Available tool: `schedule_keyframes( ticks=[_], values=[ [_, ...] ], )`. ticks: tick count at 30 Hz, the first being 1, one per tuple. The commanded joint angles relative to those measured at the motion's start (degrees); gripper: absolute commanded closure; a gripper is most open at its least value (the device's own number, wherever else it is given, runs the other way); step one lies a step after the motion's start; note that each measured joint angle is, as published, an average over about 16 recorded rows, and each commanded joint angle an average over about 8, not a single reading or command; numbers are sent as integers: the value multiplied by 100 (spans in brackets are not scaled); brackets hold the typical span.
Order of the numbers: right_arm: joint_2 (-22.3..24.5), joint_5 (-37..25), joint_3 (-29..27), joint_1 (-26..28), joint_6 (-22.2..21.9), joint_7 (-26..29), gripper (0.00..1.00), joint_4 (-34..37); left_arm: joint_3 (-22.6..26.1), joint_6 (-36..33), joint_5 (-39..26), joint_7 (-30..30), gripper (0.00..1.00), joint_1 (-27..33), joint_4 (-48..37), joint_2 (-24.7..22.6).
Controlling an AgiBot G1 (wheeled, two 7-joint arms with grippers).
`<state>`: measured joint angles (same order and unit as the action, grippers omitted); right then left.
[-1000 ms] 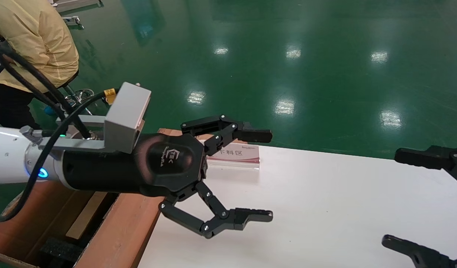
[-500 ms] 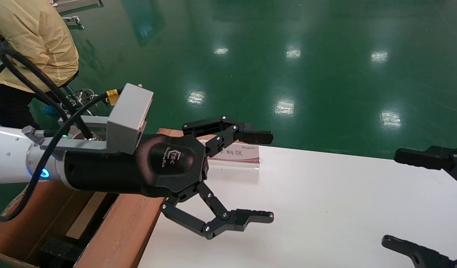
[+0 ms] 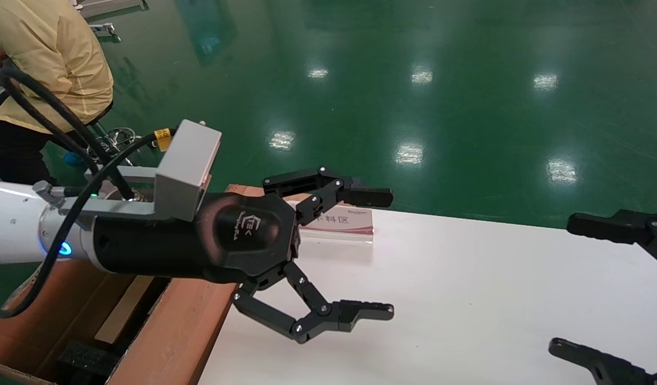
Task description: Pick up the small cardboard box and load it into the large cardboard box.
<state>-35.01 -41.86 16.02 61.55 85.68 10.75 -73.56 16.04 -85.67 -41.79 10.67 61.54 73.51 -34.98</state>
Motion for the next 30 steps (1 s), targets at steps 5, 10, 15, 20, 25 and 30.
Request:
schedule_keyframes(
  ticks=[5,10,15,20,25,30],
  values=[
    [0,0,0,0,0,0,0,0,3,1,0,1,0,2,-1,0],
    [0,0,0,0,0,0,0,0,4,1,0,1,0,4,-1,0],
    [0,0,0,0,0,0,0,0,6,1,0,1,0,5,-1,0],
    [0,0,0,0,0,0,0,0,7,1,0,1,0,6,-1,0],
    [0,0,0,0,0,0,0,0,9,1,0,1,0,6,-1,0],
    [0,0,0,0,0,0,0,0,9,1,0,1,0,6,-1,0]
  ],
)
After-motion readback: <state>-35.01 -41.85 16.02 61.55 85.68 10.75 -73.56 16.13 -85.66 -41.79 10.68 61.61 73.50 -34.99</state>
